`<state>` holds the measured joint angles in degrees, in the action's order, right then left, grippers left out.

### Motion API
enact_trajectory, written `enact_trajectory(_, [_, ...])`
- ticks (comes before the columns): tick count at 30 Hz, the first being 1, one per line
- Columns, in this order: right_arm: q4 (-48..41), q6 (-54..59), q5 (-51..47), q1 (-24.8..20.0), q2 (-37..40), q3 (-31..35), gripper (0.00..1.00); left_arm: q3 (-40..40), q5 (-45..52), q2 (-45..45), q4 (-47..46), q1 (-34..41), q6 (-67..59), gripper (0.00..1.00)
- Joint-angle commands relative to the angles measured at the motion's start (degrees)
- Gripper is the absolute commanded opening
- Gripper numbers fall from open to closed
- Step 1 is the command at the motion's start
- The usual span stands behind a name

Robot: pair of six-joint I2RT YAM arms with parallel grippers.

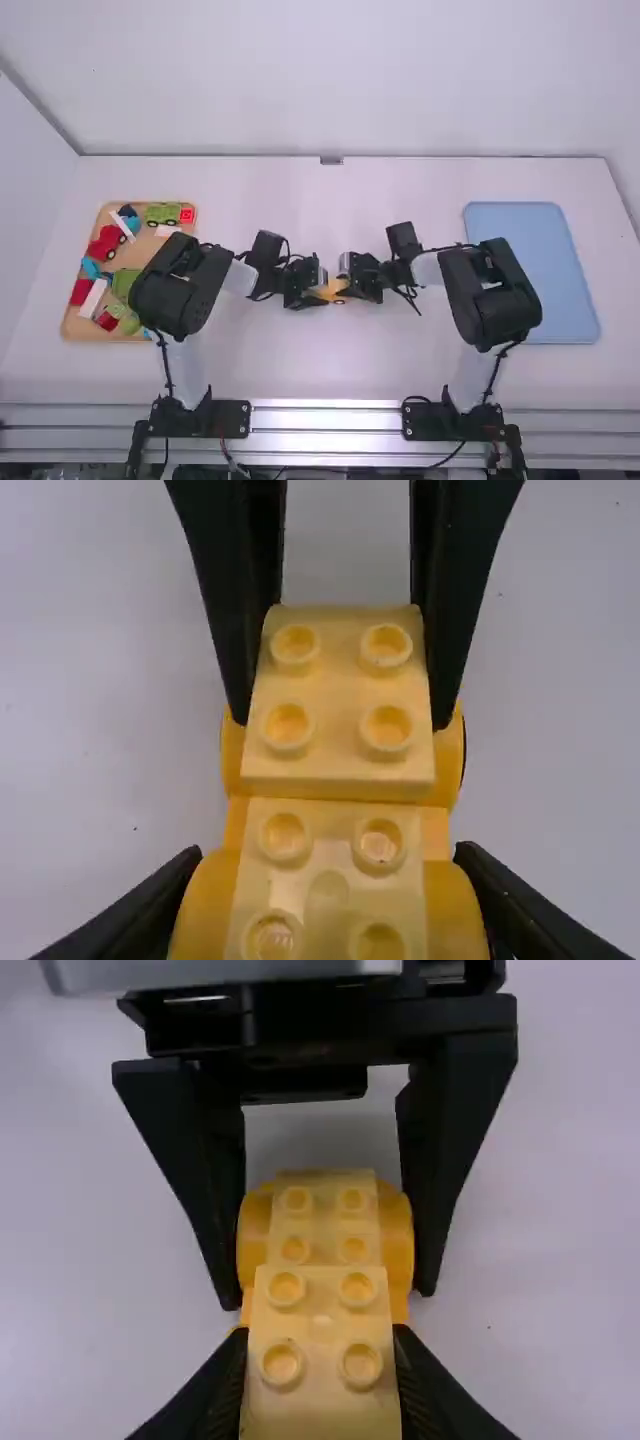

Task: Assemble lego blocks to make yellow taxi

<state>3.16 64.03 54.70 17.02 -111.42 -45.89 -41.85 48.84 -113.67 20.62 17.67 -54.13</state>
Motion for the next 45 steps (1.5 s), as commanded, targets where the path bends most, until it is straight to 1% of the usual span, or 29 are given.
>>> enact_trajectory(1, [-0.5, 0.5, -2.6, 1.0, -1.1, -0.3, 0.29, -0.3, -1.9, -0.7, -0.6, 0.3, -0.8, 0.48])
enact_trajectory(4, [-0.1, 0.3, -2.5, 0.5, -1.1, -0.3, 0.31, -0.3, -1.9, -0.7, -0.7, 0.3, -0.8, 0.48])
enact_trajectory(8, [-1.0, 0.3, -2.5, 0.6, -1.1, -1.2, 0.32, -0.3, -2.0, -0.7, -1.3, 0.3, -0.8, 0.48])
enact_trajectory(12, [-0.4, -2.8, -4.7, 0.7, -1.1, -2.0, 0.32, -0.3, -2.0, -0.7, -1.6, 0.3, -0.8, 0.48])
enact_trajectory(17, [-0.8, -2.2, -5.7, 1.9, -1.1, -2.1, 0.32, -0.3, -2.0, -0.7, -1.8, 0.3, -0.8, 0.48])
enact_trajectory(20, [-0.8, -2.1, -5.8, 1.6, -1.1, -2.1, 0.32, -0.3, -2.0, -0.7, -1.8, 0.3, -0.8, 0.47])
enact_trajectory(23, [-0.8, -2.1, -5.7, 1.2, -1.1, -2.1, 0.34, -0.3, -2.0, -0.7, -1.8, 0.3, -0.8, 0.47])
enact_trajectory(24, [-0.9, -2.1, -5.7, 1.1, -1.1, -2.1, 0.38, -0.3, -2.0, -0.7, -1.9, 0.3, -0.8, 0.47])
enact_trajectory(26, [-1.0, -2.3, -5.5, 0.8, -1.1, -2.1, 0.49, -0.3, -2.0, -0.7, -1.9, 0.3, -0.8, 0.47])
enact_trajectory(27, [-1.0, -2.3, -5.5, 0.7, -1.1, -2.1, 0.51, -0.3, -2.0, -0.7, -1.9, 0.3, -0.8, 0.47])
enact_trajectory(28, [-0.9, -2.3, -5.5, 0.6, -1.1, -2.1, 0.57, -0.3, -2.0, -0.7, -2.0, 0.3, -0.8, 0.47])
enact_trajectory(30, [-0.8, -2.3, -5.5, 0.6, -1.1, -2.1, 0.58, -0.3, -2.0, -0.7, -2.0, 0.4, -0.8, 0.47])
enact_trajectory(35, [-1.0, -2.3, -5.1, 0.6, -1.1, -2.2, 0.58, -0.3, -2.0, -0.7, -1.9, 0.4, -0.8, 0.47])
enact_trajectory(36, [-1.0, -2.3, -5.0, 0.6, -1.1, -2.2, 0.54, -0.3, -2.0, -0.7, -1.9, 0.4, -0.8, 0.47])
enact_trajectory(38, [-0.8, -3.1, -5.0, 0.6, -1.1, -2.2, 0.43, -0.3, -2.0, -0.7, -2.0, 0.2, -0.8, 0.47])
enact_trajectory(39, [-0.8, -3.7, -5.0, 0.6, -1.1, -2.2, 0.4, -0.3, -2.0, -0.7, -1.9, 0.3, -0.8, 0.47])
enact_trajectory(40, [-0.8, -3.9, -5.0, 0.6, -1.1, -2.2, 0.39, -0.3, -2.0, -0.7, -2.0, 0.5, -0.8, 0.47])
enact_trajectory(41, [-0.9, -4.2, -5.1, 0.7, -1.1, -2.2, 0.36, -0.3, -2.0, -0.7, -2.0, 0.3, -0.8, 0.46])
enact_trajectory(43, [-0.9, -4.2, -5.0, 0.5, -1.0, -2.2, 0.32, -0.3, -2.0, -0.7, -2.0, 0.2, -0.8, 0.46])
enact_trajectory(45, [-0.8, -4.2, -5.0, 0.6, -1.0, -2.3, 0.26, -0.3, -2.0, -0.7, -2.2, 0.4, -0.9, 0.46])
